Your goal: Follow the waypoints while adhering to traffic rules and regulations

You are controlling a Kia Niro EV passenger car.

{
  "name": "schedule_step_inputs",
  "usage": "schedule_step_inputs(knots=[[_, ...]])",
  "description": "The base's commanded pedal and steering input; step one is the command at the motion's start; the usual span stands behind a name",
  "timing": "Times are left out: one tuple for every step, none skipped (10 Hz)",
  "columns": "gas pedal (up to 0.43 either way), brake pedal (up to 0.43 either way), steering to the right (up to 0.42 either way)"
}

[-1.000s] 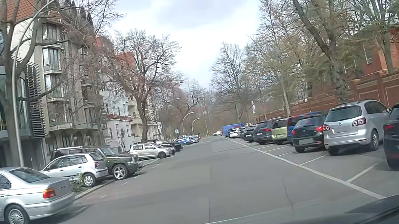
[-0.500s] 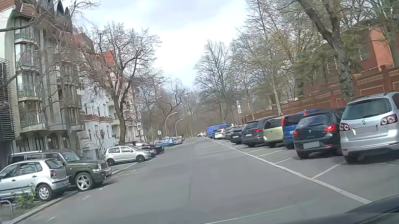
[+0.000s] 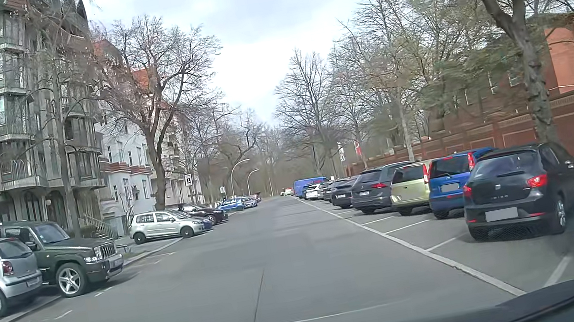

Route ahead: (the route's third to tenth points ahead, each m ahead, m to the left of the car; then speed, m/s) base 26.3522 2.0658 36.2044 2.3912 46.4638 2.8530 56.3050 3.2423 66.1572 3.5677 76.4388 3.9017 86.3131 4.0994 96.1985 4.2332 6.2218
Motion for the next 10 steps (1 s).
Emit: schedule_step_inputs(knots=[[0.059,0.000,-0.005],[0.059,0.000,-0.005],[0.047,0.000,-0.005],[0.047,0.000,-0.005],[0.000,0.000,-0.005],[0.000,0.000,-0.005],[0.000,0.000,-0.005],[0.000,0.000,-0.005],[0.000,0.000,-0.006],[0.000,0.000,-0.009]])
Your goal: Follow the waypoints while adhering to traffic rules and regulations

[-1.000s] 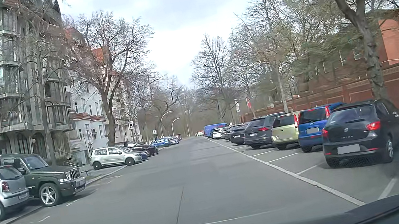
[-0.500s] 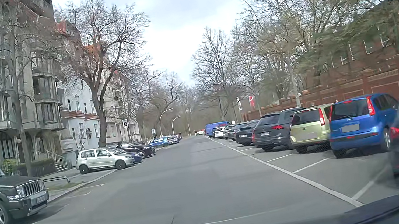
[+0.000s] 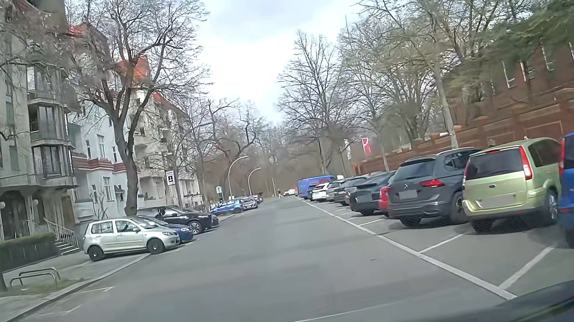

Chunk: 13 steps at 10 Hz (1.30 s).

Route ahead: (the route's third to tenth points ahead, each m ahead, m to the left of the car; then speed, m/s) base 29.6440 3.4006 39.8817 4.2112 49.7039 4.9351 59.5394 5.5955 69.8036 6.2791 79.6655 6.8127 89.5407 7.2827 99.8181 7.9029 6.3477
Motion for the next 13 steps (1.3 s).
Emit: schedule_step_inputs(knots=[[0.000,0.000,-0.017],[0.000,0.000,-0.020],[0.000,0.000,-0.020],[0.000,0.000,-0.020],[0.000,0.000,-0.018],[0.000,0.000,-0.016],[0.000,0.000,-0.015],[0.000,0.000,-0.015],[0.000,0.000,-0.014],[0.000,0.000,-0.014],[0.000,0.000,-0.013],[0.000,0.000,-0.010],[0.000,0.000,-0.007]])
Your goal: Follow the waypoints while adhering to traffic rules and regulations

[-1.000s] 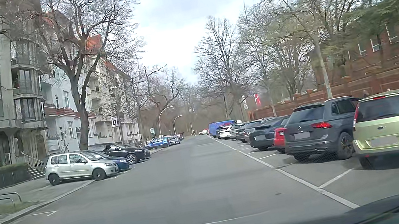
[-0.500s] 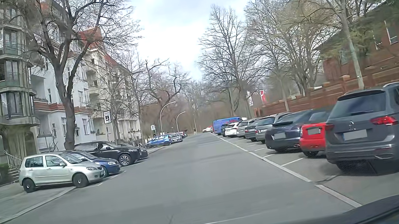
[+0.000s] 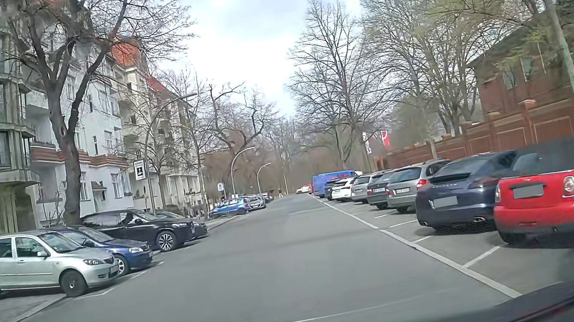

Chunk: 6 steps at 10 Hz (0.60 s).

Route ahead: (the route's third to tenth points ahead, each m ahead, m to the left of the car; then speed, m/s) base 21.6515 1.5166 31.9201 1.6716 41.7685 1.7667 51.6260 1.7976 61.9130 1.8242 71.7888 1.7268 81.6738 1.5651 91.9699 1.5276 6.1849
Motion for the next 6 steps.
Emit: schedule_step_inputs(knots=[[0.000,0.000,-0.007],[0.000,0.000,-0.007],[0.000,0.000,-0.004],[0.000,0.000,-0.004],[0.000,0.000,-0.002],[0.000,0.000,0.000]])
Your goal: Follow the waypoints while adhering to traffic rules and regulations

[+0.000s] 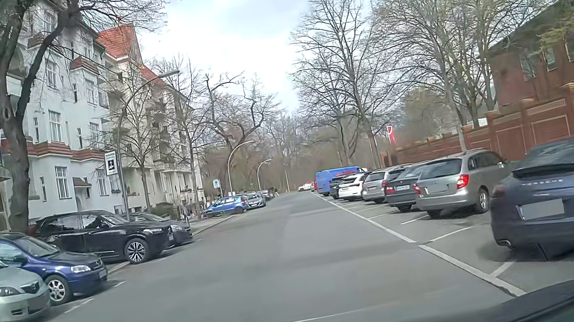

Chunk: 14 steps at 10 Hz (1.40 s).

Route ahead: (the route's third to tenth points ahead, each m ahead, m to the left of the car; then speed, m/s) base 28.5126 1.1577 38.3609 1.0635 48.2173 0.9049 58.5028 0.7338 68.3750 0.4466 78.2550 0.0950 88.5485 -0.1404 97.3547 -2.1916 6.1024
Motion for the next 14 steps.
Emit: schedule_step_inputs(knots=[[0.000,0.000,0.001],[0.000,0.000,0.001],[0.000,0.000,0.001],[0.000,0.000,0.000],[0.000,0.000,0.001],[0.000,0.000,0.005],[0.000,0.000,0.007],[0.000,0.000,0.007],[0.000,0.000,0.006],[0.000,0.000,0.004],[0.000,0.000,0.003],[0.000,0.000,0.001],[0.000,0.000,0.000],[0.000,0.000,0.000]])
